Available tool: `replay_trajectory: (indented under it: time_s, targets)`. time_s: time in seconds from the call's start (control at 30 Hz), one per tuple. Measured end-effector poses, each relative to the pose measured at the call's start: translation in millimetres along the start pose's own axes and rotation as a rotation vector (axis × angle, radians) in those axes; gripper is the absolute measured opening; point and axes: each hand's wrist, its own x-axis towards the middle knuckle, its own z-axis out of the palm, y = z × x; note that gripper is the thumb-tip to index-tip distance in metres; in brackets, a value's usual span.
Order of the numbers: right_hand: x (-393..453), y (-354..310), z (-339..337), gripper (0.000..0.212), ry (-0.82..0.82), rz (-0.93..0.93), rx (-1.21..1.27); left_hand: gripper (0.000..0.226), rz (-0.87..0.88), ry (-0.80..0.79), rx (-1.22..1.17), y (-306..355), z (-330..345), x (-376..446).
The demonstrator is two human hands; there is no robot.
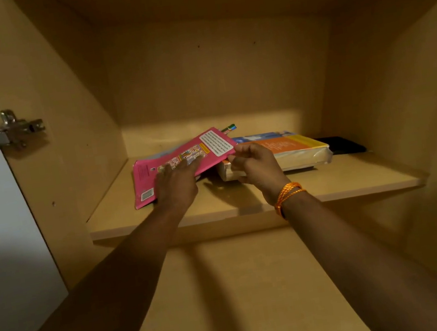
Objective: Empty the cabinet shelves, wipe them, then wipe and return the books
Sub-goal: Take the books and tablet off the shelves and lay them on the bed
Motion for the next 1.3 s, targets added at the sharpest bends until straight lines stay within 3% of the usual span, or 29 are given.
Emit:
replay_trajectory:
  time_s: [0.27,0.47,0.63,0.83,0.97,1.03,1.17,1.3]
  targets:
    - [6.2,4.4,-5.1,0.021,0.011,0.084,0.154,0.054,-0.022,0.373,-0.118,1.8,-43.9,-19.8]
    - [7.7,0.8,-6.0,0.019,-0.007,0.130,0.232,0.044,-0.055,0.439,-0.193,10.5,-85.6,-34.4]
    - [5.4,-14.4,-5.4,0.019,-0.035,0.053,0.239,0.036,-0.079,0.456,-0.373,27.8,-115.8,-39.6]
    - [5.7,-30.5,-19.7,0.070,-0.014,0.004,0.246,0.029,-0.107,0.430,-0.662,38.3,-130.5,-38.9]
    - [1.9,-34.7,-32.2,0.080,0.016,-0.026,0.211,0.024,-0.130,0.418,-0.848,42.7,-145.3,-45.0]
    - [-2.3,-36.5,-35.6,0.077,0.012,-0.048,0.213,0.025,-0.124,0.397,-0.930,44.7,-151.9,-48.7]
    - [-16.0,-42.1,-44.9,0.041,0.046,-0.136,0.188,0.026,-0.091,0.318,-1.138,50.3,-156.0,-53.9]
    - [-42.6,-43.9,-69.0,0.035,0.115,-0.166,0.134,0.021,-0.091,0.204,-1.347,58.4,-147.8,-58.2]
